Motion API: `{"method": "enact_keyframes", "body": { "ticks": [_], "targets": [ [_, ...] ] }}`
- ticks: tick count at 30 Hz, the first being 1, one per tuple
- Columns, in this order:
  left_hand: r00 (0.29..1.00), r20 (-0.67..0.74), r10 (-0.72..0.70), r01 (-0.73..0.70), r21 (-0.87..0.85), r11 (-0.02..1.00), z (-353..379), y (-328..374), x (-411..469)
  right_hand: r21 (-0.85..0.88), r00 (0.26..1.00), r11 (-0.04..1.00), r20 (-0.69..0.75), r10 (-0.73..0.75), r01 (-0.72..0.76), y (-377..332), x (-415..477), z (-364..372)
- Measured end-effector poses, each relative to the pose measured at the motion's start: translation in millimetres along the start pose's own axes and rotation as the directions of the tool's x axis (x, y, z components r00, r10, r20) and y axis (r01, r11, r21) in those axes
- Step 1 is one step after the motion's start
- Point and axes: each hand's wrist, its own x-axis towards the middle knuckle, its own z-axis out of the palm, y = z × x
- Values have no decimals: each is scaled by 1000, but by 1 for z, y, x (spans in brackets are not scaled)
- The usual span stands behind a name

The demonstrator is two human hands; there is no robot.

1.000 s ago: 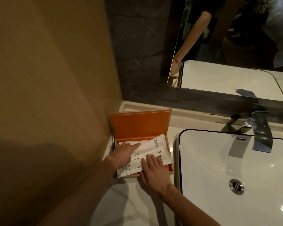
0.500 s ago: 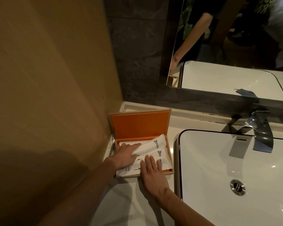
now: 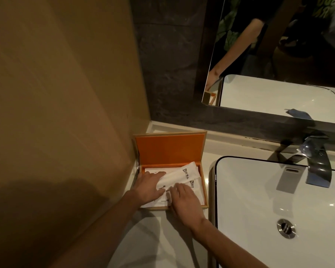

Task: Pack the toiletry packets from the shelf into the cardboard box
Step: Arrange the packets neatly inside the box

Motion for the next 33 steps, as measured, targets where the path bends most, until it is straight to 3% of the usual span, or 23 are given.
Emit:
{"method": "enact_keyframes", "body": {
  "ticks": [3,5,9,12,17,21,24,33],
  "targets": [
    [1000,-1,1,-1,-5,1000,0,2,-2,-88,996,996,-85,15,-23,12,14,-13],
    [1000,5,4,-4,0,1000,-1,5,-4,-124,999,992,-37,34,-38,22,22,-19],
    [997,81,-9,7,26,1000,0,6,-7,-172,993,983,114,-40,59,35,30,-20],
    [994,110,-6,1,46,999,0,3,-8,-204,984,971,149,-94,123,39,37,-22],
    [999,23,41,-43,87,995,5,-4,-4,-201,985,970,130,-112,136,40,41,-21],
    [985,-161,66,-29,224,974,15,5,-18,-197,989,975,122,-81,104,41,40,-23],
    [956,-286,64,2,225,974,35,13,-27,-207,988,973,138,-71,98,40,38,-23],
    [975,-179,-130,156,142,977,73,30,-40,-258,982,963,184,-37,84,35,30,-29]
  ]
}}
